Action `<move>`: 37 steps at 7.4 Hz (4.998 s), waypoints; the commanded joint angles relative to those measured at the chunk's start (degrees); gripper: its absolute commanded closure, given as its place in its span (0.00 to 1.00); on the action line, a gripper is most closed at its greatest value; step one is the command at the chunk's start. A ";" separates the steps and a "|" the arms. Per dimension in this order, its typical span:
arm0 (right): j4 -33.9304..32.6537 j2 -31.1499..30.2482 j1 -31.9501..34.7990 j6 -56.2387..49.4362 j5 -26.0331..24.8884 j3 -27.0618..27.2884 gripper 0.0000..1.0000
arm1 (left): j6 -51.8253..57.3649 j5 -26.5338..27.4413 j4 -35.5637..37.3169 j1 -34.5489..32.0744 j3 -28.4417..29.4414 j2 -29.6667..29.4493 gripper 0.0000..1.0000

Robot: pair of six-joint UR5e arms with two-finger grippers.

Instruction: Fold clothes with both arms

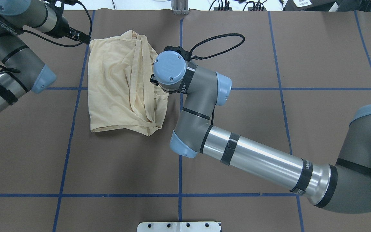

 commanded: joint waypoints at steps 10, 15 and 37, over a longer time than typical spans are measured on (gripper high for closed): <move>2.91 2.12 -2.20 -0.17 -1.85 -5.26 1.00 | -0.05 -0.03 0.00 0.04 0.03 0.03 0.00; -3.04 -15.48 -3.33 -0.26 1.14 20.85 1.00 | -0.05 -0.03 0.00 0.22 -0.06 0.03 0.00; -19.86 -5.61 -8.97 -1.93 -0.27 16.89 0.81 | -0.40 -1.17 0.00 0.31 -1.90 1.26 0.00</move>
